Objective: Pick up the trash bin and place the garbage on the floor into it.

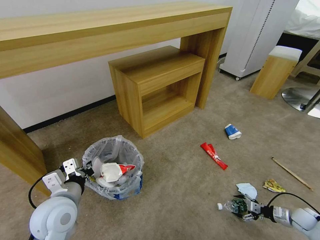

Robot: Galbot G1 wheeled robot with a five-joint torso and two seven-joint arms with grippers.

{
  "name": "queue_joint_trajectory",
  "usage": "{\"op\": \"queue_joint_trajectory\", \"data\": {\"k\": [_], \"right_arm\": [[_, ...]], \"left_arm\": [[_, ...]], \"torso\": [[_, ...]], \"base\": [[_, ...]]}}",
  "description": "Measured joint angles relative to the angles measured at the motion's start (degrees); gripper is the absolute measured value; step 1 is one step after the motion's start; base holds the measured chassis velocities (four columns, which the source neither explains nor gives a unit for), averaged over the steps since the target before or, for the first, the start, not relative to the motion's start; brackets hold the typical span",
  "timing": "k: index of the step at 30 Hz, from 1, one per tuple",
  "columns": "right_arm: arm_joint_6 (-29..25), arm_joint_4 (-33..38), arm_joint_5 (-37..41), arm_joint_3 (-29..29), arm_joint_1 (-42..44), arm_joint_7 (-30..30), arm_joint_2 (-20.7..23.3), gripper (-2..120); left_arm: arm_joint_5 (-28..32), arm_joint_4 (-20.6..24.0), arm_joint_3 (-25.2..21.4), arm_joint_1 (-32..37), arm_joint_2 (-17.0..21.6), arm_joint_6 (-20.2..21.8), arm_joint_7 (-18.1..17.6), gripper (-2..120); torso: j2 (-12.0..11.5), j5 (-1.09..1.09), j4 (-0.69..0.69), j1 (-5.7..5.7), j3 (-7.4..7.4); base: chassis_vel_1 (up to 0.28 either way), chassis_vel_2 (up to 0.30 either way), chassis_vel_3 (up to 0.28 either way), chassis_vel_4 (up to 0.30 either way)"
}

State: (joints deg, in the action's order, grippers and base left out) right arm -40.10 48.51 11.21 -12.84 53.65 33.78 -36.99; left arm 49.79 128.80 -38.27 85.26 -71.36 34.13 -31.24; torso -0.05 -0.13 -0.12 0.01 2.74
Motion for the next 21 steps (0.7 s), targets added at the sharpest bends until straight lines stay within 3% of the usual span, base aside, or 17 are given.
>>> {"op": "queue_joint_trajectory", "data": {"k": [13, 21], "right_arm": [[-0.8, -3.7, -0.4, -2.0, -2.2, 0.6, -3.6, 82], [-1.2, -4.0, -0.6, -1.9, -2.3, 0.6, -4.2, 55]], "left_arm": [[0.1, 0.0, 0.0, 0.1, 0.1, 0.0, 0.0, 1], [0.1, -0.2, 0.0, -0.1, 0.1, 0.0, 0.0, 1]], "torso": [[0.0, 0.01, 0.00, 0.00, 0.00], [0.0, 0.01, 0.00, 0.00, 0.00]], "base": [[0.000, 0.000, 0.000, 0.000], [0.000, 0.000, 0.000, 0.000]]}}
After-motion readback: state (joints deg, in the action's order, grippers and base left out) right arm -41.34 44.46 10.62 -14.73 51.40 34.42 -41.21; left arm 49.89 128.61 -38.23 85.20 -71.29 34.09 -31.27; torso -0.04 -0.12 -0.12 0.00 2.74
